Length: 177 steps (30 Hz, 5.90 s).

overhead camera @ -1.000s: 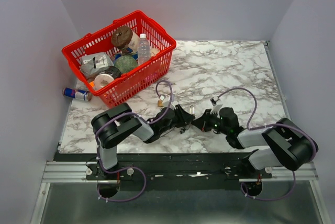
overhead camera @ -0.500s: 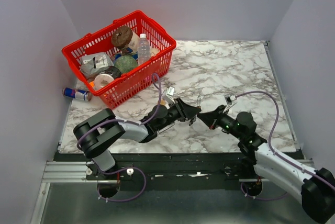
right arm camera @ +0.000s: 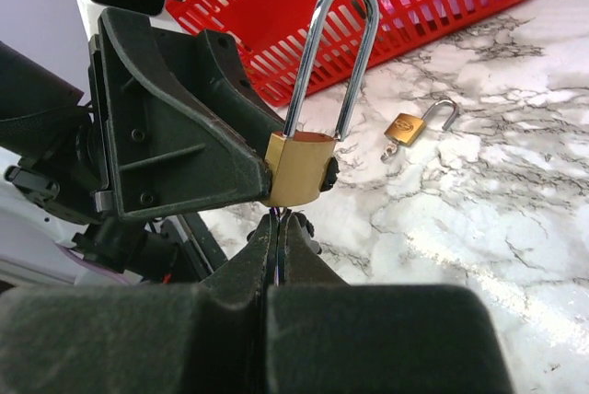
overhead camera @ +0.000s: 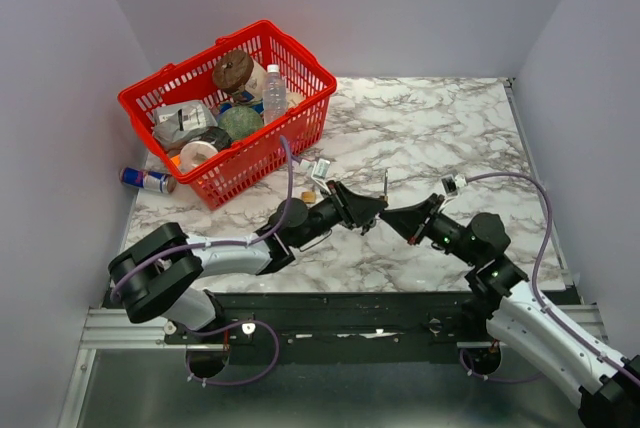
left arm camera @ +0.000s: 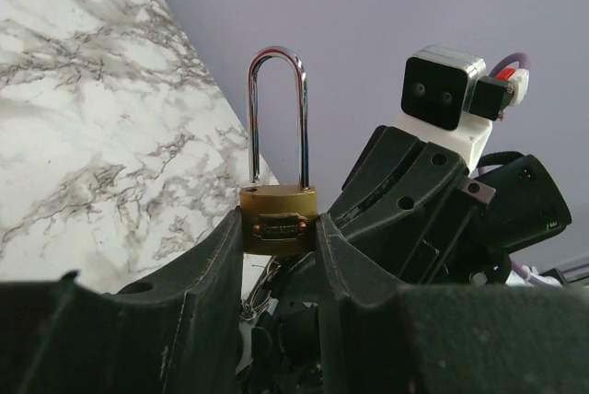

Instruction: Unlock with the key

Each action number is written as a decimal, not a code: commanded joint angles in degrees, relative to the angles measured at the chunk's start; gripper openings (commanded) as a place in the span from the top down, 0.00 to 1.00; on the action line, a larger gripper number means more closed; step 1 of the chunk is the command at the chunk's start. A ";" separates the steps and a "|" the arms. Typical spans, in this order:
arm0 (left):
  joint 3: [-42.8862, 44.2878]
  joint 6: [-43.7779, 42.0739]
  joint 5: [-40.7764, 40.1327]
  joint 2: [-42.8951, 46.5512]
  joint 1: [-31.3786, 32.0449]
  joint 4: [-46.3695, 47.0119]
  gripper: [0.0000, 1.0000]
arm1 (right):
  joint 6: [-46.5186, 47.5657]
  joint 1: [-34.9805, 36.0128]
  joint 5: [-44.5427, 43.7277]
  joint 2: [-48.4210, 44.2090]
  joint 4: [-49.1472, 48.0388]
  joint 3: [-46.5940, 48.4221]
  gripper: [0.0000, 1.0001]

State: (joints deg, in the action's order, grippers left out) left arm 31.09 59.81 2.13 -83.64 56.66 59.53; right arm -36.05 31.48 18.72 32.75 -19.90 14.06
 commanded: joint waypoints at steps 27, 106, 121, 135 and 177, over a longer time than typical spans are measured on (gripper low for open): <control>-4.72 -15.25 27.04 10.86 -3.22 -11.10 1.00 | 12.49 -1.95 7.63 2.83 24.47 20.74 0.13; -7.97 6.63 13.15 6.04 2.67 -25.44 1.00 | 5.64 -2.13 -3.60 1.70 31.24 14.50 0.14; -3.06 -0.75 15.36 -7.33 -8.15 -25.16 1.00 | 5.47 -2.13 -5.18 0.82 31.77 13.62 0.14; 3.97 -9.62 8.24 -13.22 -11.84 -38.43 1.00 | 5.64 -2.13 -6.50 -0.49 32.73 13.80 0.14; 5.12 -20.78 29.50 -5.50 -18.78 -39.40 1.00 | 18.03 -2.31 10.89 8.46 16.40 14.06 0.05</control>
State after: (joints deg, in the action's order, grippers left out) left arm 37.65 42.46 20.91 -93.84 37.89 17.06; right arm -24.40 29.23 20.56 37.30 6.83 28.40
